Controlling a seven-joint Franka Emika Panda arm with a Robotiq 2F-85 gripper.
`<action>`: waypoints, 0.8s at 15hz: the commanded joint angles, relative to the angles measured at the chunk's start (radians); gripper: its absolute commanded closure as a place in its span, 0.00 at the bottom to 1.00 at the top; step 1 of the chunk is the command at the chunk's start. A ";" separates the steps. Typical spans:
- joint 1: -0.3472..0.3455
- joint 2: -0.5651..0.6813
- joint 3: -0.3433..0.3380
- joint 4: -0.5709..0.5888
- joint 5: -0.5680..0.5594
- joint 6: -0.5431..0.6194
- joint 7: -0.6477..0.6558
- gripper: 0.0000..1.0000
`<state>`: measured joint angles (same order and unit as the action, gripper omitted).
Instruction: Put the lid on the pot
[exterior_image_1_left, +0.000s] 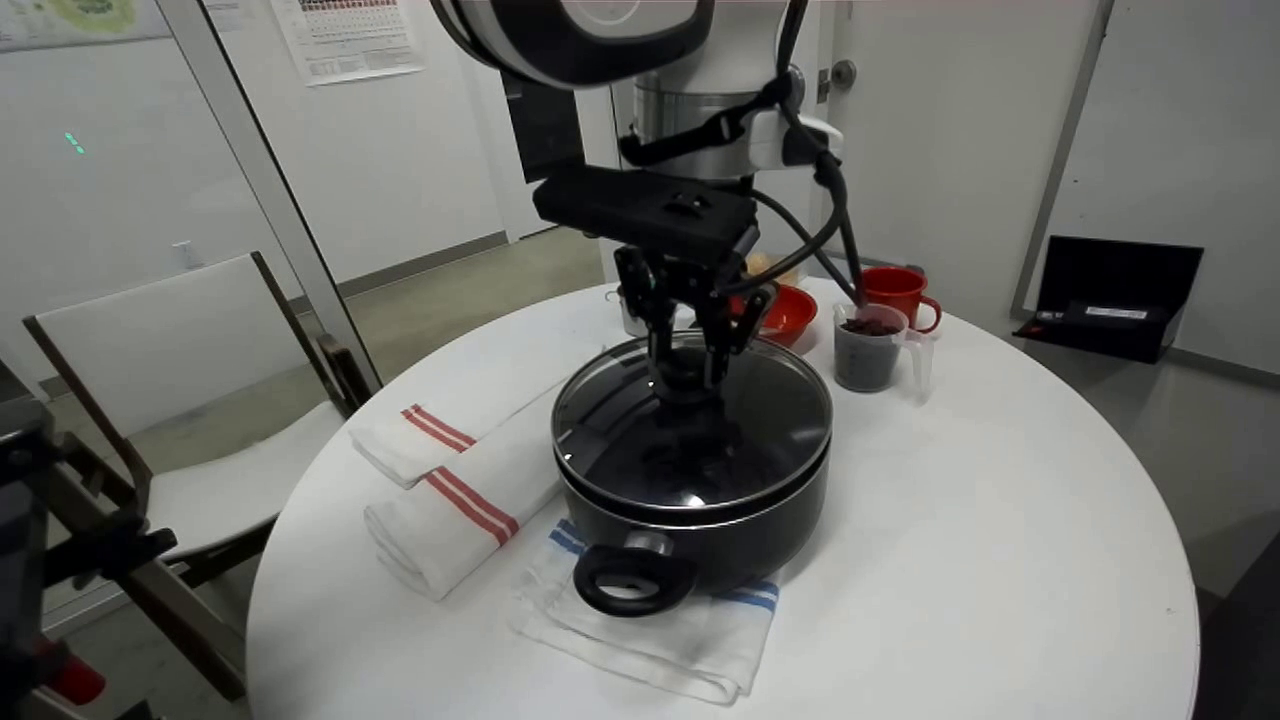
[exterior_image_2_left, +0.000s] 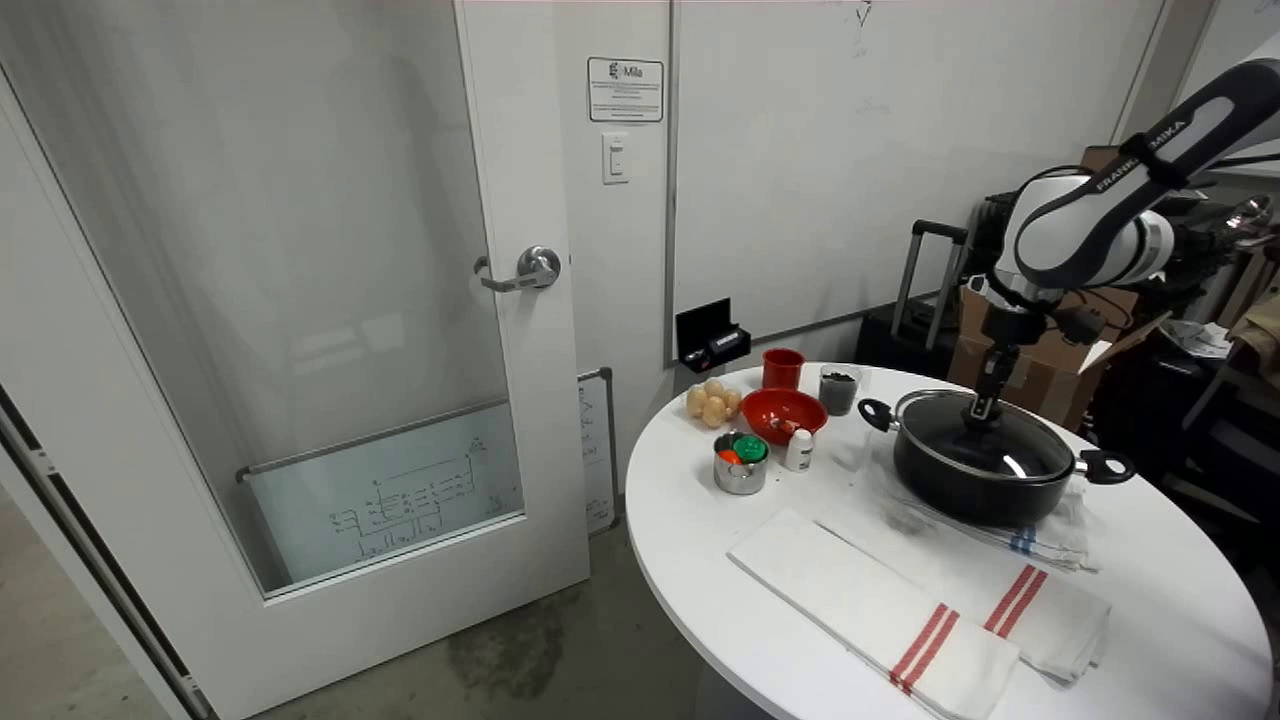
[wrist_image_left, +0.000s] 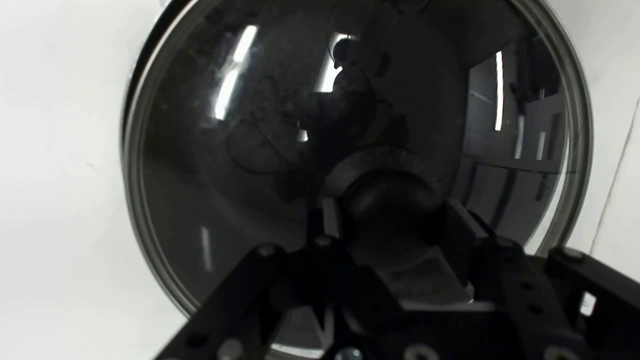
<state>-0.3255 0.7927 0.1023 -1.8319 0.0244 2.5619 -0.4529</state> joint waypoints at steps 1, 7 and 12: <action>-0.010 -0.017 0.010 -0.014 0.029 -0.005 -0.005 0.75; -0.016 -0.029 0.008 -0.031 0.038 0.003 -0.003 0.75; -0.021 -0.041 0.006 -0.049 0.044 0.008 -0.002 0.75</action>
<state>-0.3364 0.7884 0.1022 -1.8444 0.0421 2.5620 -0.4529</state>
